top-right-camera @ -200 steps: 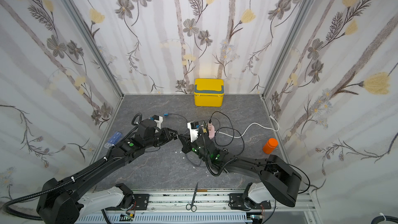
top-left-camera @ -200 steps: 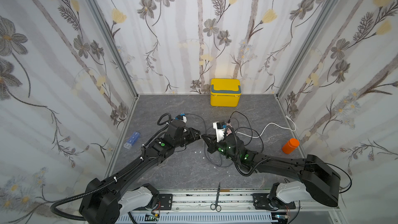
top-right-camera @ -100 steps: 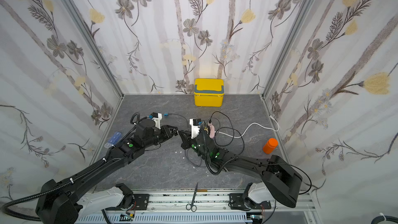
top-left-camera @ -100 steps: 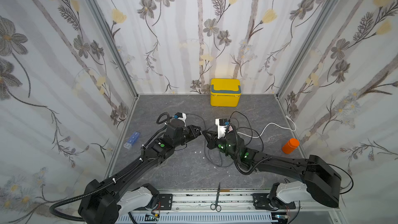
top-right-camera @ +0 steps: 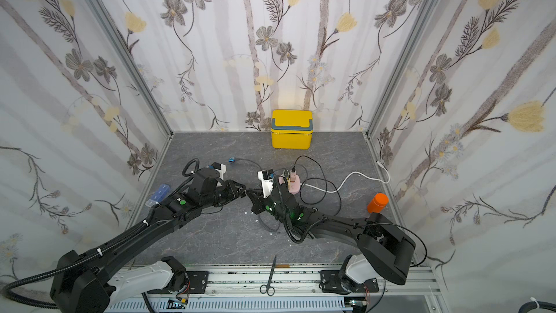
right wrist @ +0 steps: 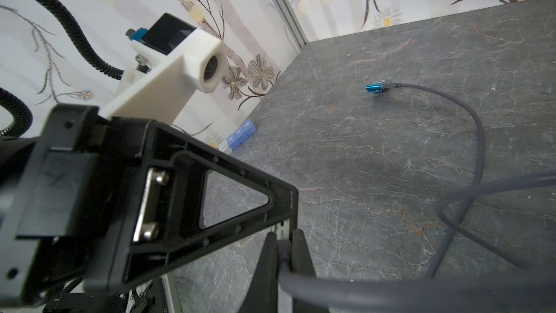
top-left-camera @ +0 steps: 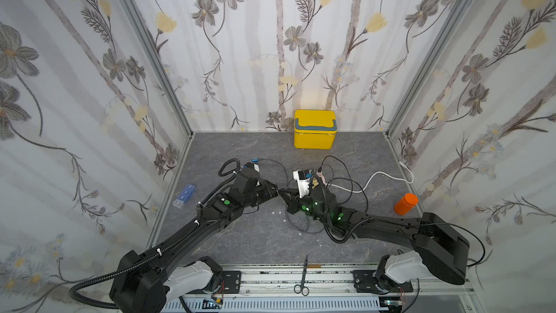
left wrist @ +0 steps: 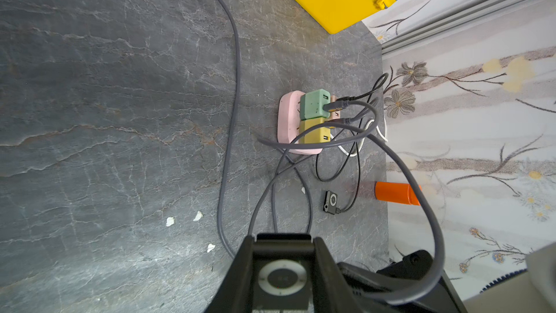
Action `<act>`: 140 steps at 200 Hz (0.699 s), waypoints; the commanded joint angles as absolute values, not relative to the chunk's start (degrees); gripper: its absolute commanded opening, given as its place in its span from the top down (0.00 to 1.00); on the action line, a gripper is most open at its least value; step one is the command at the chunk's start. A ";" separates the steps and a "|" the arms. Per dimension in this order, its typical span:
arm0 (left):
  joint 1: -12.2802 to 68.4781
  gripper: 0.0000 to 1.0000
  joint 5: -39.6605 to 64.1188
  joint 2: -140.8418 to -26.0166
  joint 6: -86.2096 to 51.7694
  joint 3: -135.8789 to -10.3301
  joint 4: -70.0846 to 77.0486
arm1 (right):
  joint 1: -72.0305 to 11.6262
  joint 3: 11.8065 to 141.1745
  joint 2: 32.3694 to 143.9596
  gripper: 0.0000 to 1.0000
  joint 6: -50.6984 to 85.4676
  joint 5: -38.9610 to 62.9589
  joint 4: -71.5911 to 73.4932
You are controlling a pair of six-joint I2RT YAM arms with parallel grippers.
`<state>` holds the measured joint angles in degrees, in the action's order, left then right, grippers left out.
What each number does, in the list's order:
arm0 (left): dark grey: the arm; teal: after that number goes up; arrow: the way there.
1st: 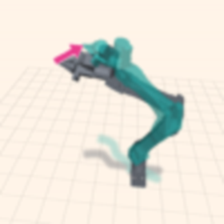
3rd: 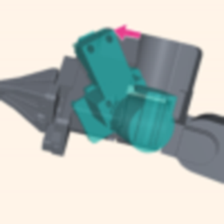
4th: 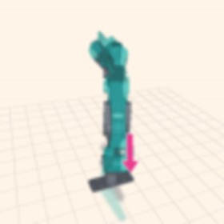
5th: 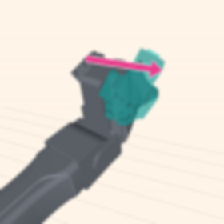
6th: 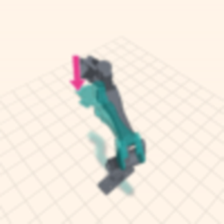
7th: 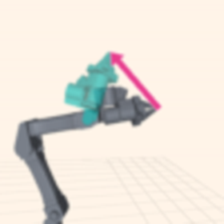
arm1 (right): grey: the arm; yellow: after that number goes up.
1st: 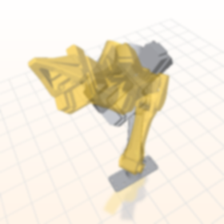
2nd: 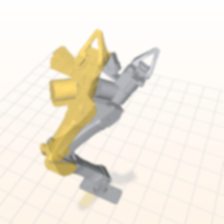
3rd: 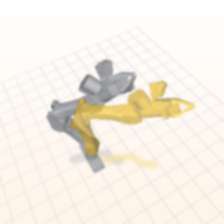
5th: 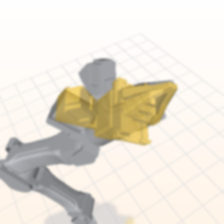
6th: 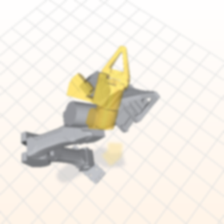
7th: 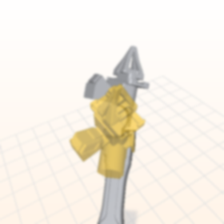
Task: Charge mp3
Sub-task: Insert the charging cable into the MP3 player.
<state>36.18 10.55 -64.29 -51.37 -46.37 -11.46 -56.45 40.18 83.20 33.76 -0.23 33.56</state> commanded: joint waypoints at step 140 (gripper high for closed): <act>36.75 0.82 11.85 -62.26 -43.33 -50.55 6.50 | -56.03 44.82 76.12 0.63 27.16 4.75 13.53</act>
